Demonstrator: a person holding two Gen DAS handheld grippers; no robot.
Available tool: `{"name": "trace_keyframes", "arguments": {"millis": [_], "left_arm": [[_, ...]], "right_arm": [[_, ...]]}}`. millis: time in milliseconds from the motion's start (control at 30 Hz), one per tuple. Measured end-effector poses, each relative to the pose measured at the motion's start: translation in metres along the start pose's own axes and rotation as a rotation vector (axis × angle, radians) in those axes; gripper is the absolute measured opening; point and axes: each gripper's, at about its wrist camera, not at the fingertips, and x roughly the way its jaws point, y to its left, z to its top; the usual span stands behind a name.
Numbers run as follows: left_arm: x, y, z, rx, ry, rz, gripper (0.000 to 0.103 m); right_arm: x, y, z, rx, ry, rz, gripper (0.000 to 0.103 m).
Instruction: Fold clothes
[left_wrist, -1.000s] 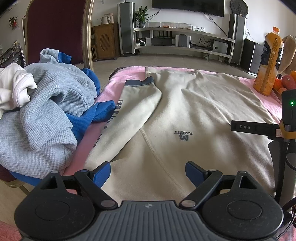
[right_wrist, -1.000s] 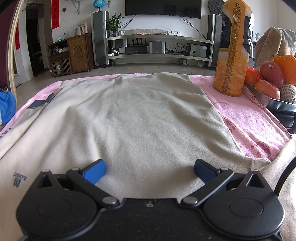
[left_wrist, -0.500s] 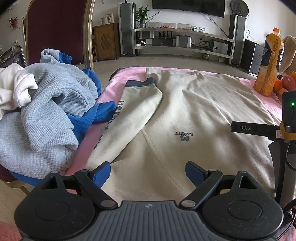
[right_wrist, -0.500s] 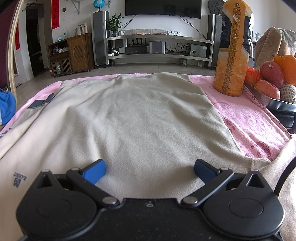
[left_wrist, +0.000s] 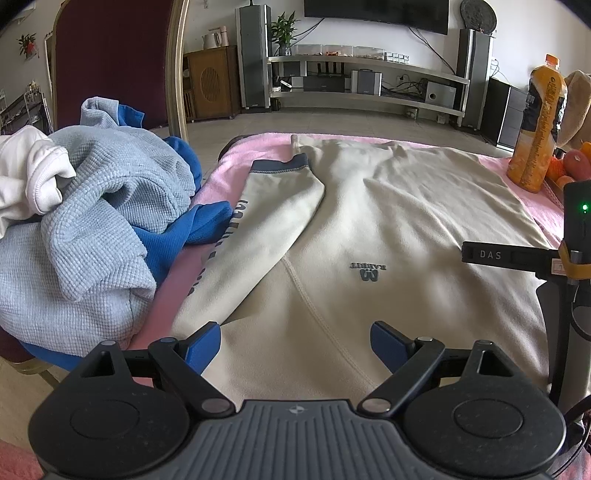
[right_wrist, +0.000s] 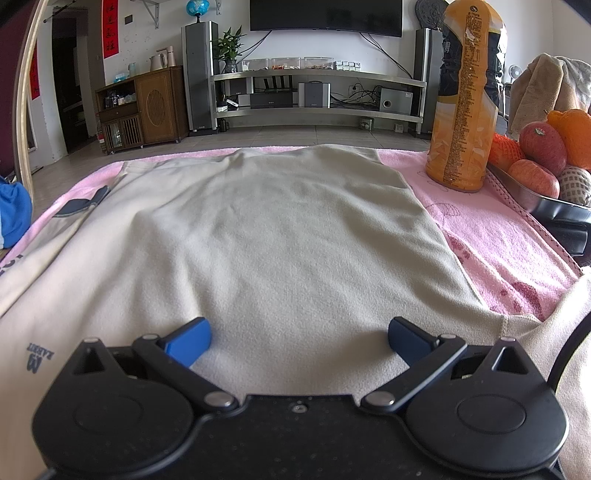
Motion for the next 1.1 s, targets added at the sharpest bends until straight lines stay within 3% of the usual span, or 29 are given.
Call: {"name": "trace_keyframes", "arguments": {"millis": [1100], "left_arm": [[0.0073, 0.003, 0.0084, -0.008, 0.005, 0.019, 0.089]], "right_arm": [[0.0, 0.0, 0.0001, 0.0, 0.0, 0.0, 0.103]]}}
